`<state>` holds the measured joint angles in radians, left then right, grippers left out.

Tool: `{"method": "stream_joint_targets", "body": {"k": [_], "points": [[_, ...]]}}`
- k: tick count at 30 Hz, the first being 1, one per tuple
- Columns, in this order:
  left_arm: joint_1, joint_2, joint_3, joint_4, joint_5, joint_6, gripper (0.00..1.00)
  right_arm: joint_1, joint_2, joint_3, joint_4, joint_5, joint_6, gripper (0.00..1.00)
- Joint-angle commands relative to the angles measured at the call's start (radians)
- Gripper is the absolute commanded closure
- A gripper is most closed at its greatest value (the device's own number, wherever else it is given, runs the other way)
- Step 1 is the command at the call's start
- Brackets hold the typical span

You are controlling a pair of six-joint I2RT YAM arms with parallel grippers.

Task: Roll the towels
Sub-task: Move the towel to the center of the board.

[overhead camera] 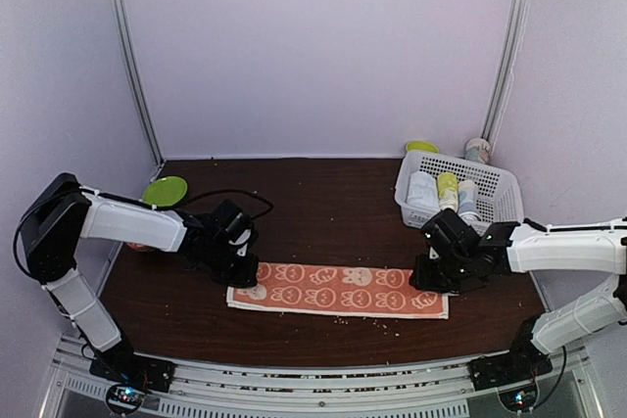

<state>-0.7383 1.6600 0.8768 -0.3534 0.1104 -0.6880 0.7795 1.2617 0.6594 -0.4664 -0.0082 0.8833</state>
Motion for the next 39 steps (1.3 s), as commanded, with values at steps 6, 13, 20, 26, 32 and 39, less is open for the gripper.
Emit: {"method": "stream_joint_targets", "body": {"k": [6, 13, 20, 26, 32, 39], "points": [[0.001, -0.051, -0.211, 0.132, -0.013, -0.101, 1.0, 0.004, 0.051, -0.009, 0.014, 0.067, 0.019, 0.74], [-0.015, -0.192, -0.326, 0.125, -0.048, -0.18, 1.0, -0.034, 0.203, 0.049, 0.03, 0.08, -0.014, 0.74], [-0.018, -0.335, -0.42, 0.082, -0.1, -0.234, 1.0, -0.036, 0.366, 0.162, 0.026, 0.062, -0.051, 0.75], [-0.018, -0.376, -0.407, 0.035, -0.104, -0.201, 1.0, -0.049, 0.337, 0.15, 0.058, 0.024, -0.067, 0.7], [-0.018, -0.397, -0.315, -0.036, -0.115, -0.147, 0.95, -0.044, 0.16, 0.138, -0.02, 0.053, -0.066, 0.58], [-0.018, -0.382, -0.266, -0.067, -0.124, -0.12, 0.94, -0.07, 0.065, -0.014, -0.024, 0.045, -0.026, 0.56]]}}
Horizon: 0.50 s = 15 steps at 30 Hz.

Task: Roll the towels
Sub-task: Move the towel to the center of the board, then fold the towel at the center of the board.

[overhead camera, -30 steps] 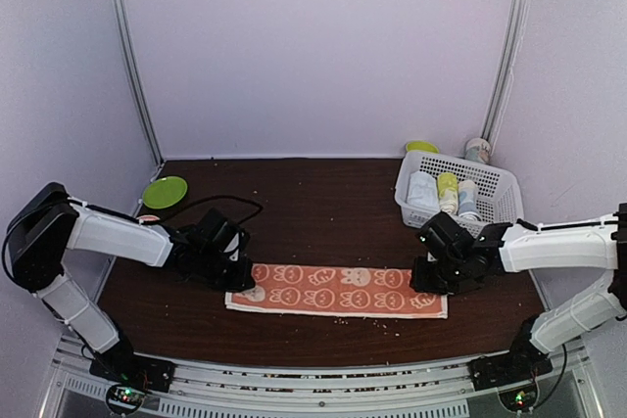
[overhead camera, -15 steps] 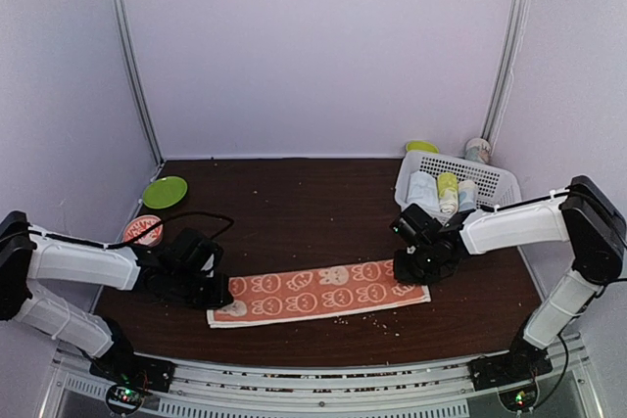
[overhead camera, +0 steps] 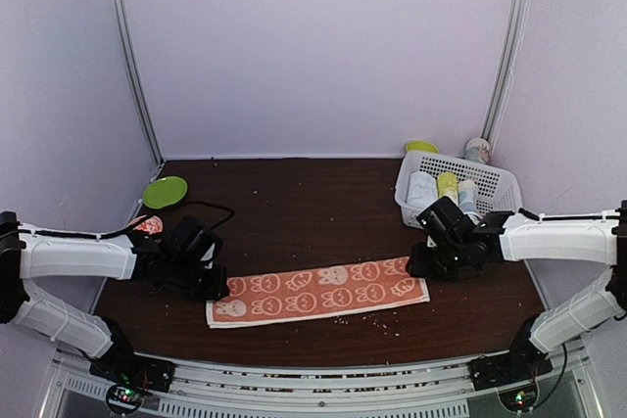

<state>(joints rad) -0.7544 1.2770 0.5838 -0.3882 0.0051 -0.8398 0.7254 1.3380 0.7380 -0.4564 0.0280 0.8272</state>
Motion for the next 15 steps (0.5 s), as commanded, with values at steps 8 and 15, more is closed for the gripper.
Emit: {"method": "stream_joint_targets", "body": {"k": [8, 15], "points": [[-0.002, 0.013, 0.019, -0.024, -0.022, 0.03, 0.94, -0.017, -0.01, -0.151, 0.021, -0.004, 0.078, 0.53], [-0.002, 0.008, 0.016, -0.018, -0.017, 0.029, 0.94, -0.016, 0.1, -0.136, 0.001, -0.029, 0.054, 0.62]]}}
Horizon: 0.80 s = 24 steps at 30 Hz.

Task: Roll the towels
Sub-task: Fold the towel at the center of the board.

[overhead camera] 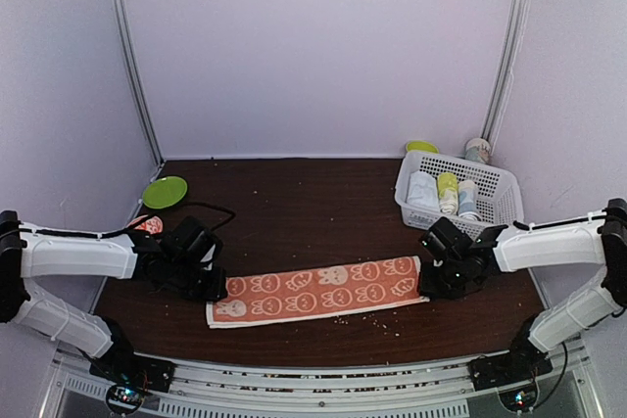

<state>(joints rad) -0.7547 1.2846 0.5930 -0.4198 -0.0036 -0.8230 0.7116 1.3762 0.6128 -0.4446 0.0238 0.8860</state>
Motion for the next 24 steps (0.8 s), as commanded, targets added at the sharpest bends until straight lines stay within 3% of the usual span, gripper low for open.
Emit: {"method": "stream_joint_targets", "body": {"k": [1, 12, 16, 20, 24], "points": [[-0.002, -0.002, 0.004, 0.013, -0.009, 0.012, 0.94, -0.002, 0.064, -0.017, -0.013, -0.029, -0.005, 0.65], [-0.001, -0.016, 0.001, 0.015, -0.006, 0.01, 0.94, 0.006, 0.019, -0.09, -0.026, -0.094, 0.01, 1.0], [-0.002, -0.009, 0.011, 0.015, 0.0, 0.018, 0.94, 0.006, -0.044, -0.096, -0.025, -0.09, 0.031, 1.0], [-0.003, 0.004, 0.035, 0.024, 0.025, 0.031, 0.93, 0.005, -0.207, -0.084, -0.038, -0.038, 0.049, 1.0], [-0.003, 0.014, 0.081, 0.02, 0.044, 0.05, 0.81, -0.003, -0.335, -0.037, -0.111, 0.043, 0.015, 1.0]]}}
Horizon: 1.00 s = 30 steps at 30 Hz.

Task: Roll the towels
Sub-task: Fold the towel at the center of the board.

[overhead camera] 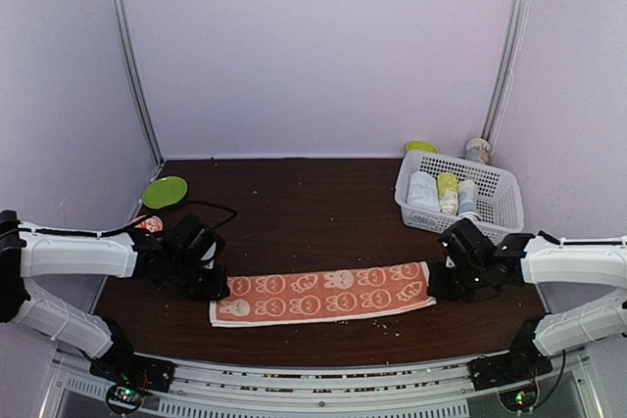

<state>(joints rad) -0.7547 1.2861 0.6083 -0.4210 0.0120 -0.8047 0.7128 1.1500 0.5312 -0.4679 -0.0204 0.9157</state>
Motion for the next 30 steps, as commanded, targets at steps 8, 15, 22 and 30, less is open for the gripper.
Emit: {"method": "stream_joint_targets", "body": {"k": [8, 15, 22, 30], "points": [[-0.003, 0.029, 0.158, -0.007, 0.088, 0.067, 0.56, -0.019, -0.238, 0.142, -0.238, 0.203, -0.165, 1.0], [-0.003, -0.007, 0.184, -0.008, 0.103, 0.051, 0.53, -0.013, -0.252, 0.239, -0.216, 0.111, -0.269, 1.0], [-0.003, -0.087, 0.15, -0.01, 0.066, 0.033, 0.54, 0.072, -0.203, 0.29, -0.135, 0.081, -0.248, 1.0], [-0.003, -0.241, 0.076, -0.016, -0.005, 0.018, 0.54, 0.219, -0.113, 0.337, -0.031, 0.111, -0.197, 1.0]]}}
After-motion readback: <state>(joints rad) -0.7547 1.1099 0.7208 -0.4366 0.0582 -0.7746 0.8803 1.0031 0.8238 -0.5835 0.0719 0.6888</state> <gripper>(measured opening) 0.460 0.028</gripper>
